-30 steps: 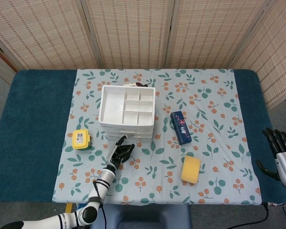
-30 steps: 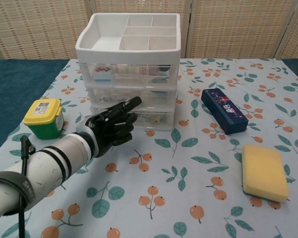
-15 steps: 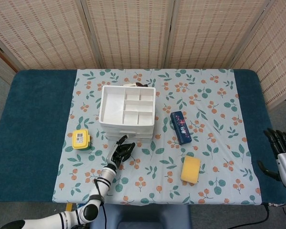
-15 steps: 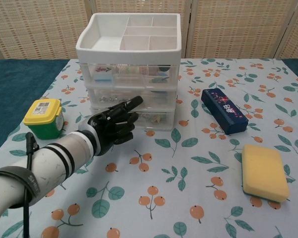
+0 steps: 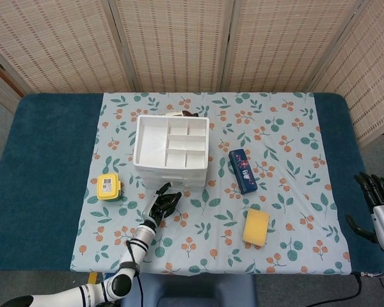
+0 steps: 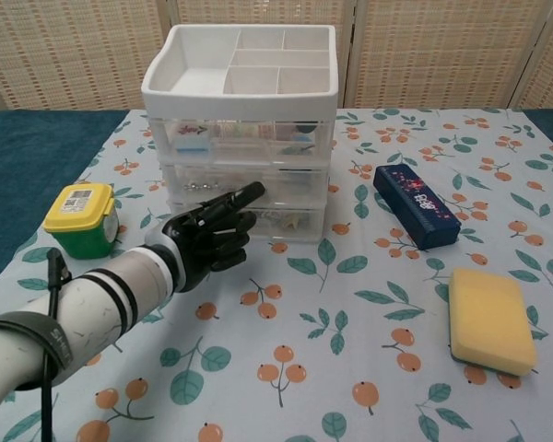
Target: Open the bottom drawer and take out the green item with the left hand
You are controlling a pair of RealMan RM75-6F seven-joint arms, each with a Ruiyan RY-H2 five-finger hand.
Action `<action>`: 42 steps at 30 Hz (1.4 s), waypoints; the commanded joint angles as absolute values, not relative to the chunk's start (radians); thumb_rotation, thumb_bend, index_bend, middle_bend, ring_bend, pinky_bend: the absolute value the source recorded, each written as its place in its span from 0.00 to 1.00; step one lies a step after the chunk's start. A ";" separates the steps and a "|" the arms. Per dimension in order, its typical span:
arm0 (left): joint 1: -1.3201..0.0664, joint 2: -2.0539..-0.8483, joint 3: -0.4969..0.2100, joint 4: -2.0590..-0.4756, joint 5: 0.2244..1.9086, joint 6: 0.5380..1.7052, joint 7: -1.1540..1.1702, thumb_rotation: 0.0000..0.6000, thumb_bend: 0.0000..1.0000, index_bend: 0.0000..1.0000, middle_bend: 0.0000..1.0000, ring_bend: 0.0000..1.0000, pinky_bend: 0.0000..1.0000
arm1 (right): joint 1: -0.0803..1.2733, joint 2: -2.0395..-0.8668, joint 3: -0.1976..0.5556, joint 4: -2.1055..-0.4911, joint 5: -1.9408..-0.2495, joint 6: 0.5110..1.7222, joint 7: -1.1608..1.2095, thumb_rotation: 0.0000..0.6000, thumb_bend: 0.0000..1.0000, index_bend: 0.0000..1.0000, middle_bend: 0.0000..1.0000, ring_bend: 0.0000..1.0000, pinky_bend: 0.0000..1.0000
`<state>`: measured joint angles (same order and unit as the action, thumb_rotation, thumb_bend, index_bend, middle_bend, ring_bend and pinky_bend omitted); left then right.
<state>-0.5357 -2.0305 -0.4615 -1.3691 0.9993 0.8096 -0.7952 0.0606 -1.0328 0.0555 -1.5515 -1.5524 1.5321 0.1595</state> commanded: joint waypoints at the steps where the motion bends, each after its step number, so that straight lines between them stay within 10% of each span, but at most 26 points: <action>1: -0.531 -2.030 -0.458 -1.371 1.003 0.810 -0.797 1.00 0.28 0.37 0.82 0.92 1.00 | 0.060 -1.032 0.055 -1.552 -1.552 1.533 0.159 1.00 0.33 0.00 0.04 0.00 0.00; 21: -0.483 -2.002 -0.395 -1.421 1.063 0.829 -0.812 1.00 0.28 0.37 0.82 0.92 1.00 | 0.056 -1.035 0.053 -1.553 -1.556 1.534 0.159 1.00 0.33 0.00 0.04 0.00 0.00; 30: -0.459 -1.975 -0.362 -1.466 1.076 0.856 -0.772 1.00 0.28 0.05 0.82 0.92 1.00 | 0.055 -1.036 0.053 -1.550 -1.560 1.537 0.162 1.00 0.33 0.00 0.04 0.00 0.00; 42: -0.419 -1.856 -0.289 -1.632 1.043 0.946 -0.519 1.00 0.28 0.14 0.81 0.93 1.00 | 0.056 -1.038 0.054 -1.549 -1.561 1.537 0.164 1.00 0.33 0.00 0.04 0.00 0.00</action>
<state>-0.4253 -1.8905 -0.3053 -1.5950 1.0514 0.9300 -0.5655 0.0559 -1.0376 0.0544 -1.5487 -1.5610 1.5367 0.1638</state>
